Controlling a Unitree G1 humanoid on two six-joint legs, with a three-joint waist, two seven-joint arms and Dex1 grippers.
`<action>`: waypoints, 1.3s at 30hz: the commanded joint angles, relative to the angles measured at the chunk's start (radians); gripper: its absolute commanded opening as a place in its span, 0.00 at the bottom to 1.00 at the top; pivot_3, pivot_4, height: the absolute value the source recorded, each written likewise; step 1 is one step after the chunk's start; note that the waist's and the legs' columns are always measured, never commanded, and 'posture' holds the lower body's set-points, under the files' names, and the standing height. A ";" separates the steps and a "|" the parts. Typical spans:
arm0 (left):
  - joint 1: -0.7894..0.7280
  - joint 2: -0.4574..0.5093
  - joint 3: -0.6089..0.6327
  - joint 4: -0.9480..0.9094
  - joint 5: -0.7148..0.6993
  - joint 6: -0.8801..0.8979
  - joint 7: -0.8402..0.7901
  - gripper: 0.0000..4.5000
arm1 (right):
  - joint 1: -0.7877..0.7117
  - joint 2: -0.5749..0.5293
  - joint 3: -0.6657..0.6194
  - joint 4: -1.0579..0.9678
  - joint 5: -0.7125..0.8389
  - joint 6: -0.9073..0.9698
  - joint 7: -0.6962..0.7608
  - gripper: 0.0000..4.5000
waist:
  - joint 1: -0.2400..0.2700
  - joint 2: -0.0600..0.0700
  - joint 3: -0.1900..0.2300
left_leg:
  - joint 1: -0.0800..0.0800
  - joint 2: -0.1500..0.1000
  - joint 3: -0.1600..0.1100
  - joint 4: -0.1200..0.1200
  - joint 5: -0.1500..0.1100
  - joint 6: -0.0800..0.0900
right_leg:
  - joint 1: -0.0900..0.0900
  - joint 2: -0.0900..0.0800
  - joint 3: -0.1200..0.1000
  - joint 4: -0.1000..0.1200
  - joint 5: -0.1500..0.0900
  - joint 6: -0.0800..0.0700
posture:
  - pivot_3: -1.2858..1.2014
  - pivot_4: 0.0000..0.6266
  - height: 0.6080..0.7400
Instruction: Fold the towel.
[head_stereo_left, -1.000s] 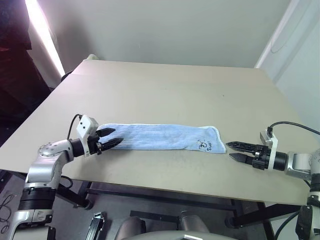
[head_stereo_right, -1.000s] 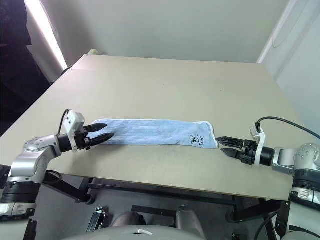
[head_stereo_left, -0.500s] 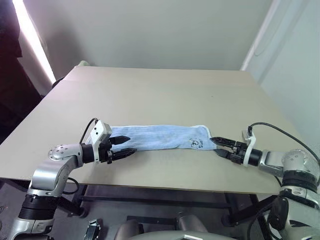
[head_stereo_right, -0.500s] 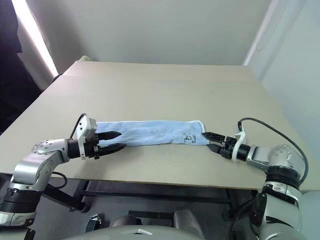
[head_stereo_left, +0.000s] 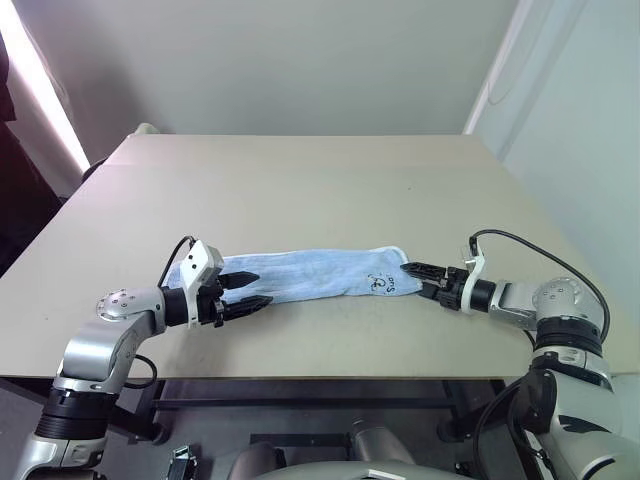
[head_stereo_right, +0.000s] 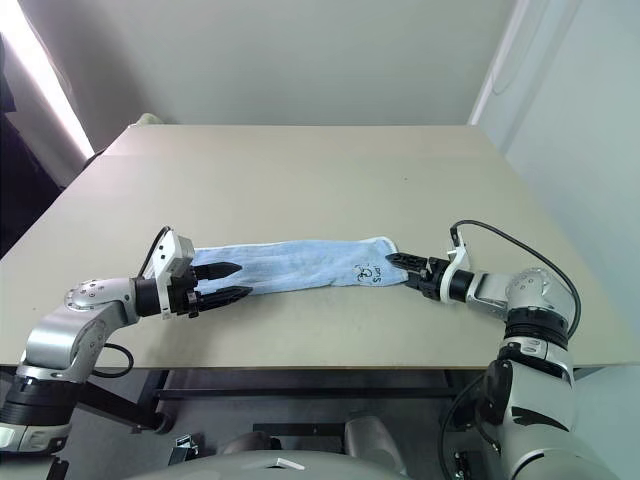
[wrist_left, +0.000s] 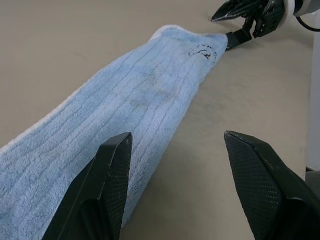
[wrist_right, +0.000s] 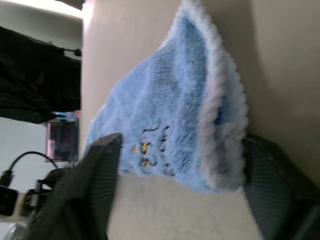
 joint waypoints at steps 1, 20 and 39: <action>-0.016 0.014 0.024 -0.021 -0.011 -0.011 0.007 0.69 | -0.005 0.011 0.060 -0.027 -0.014 0.013 0.012 0.48 | 0.000 0.000 0.000 | -0.002 0.000 0.000 0.000 0.000 0.000 | -0.002 0.000 0.000 0.000 0.001 0.001 | 0.52 0.00 0.82; -0.021 0.045 0.042 0.034 -0.003 -0.019 0.011 0.69 | -0.024 -0.410 0.132 0.017 -0.085 -0.070 0.218 0.01 | 0.062 0.010 0.005 | -0.017 -0.003 0.001 -0.001 -0.001 0.001 | -0.014 -0.002 -0.001 -0.003 0.000 0.003 | 0.52 0.00 0.82; -0.057 0.040 0.020 0.075 0.016 -0.031 0.005 0.69 | 0.105 -0.276 0.464 -0.797 -0.032 -0.209 0.353 0.01 | 0.080 0.010 0.005 | -0.020 -0.002 0.000 0.000 -0.001 0.001 | -0.017 -0.002 -0.002 -0.002 0.000 0.003 | 0.52 0.00 0.82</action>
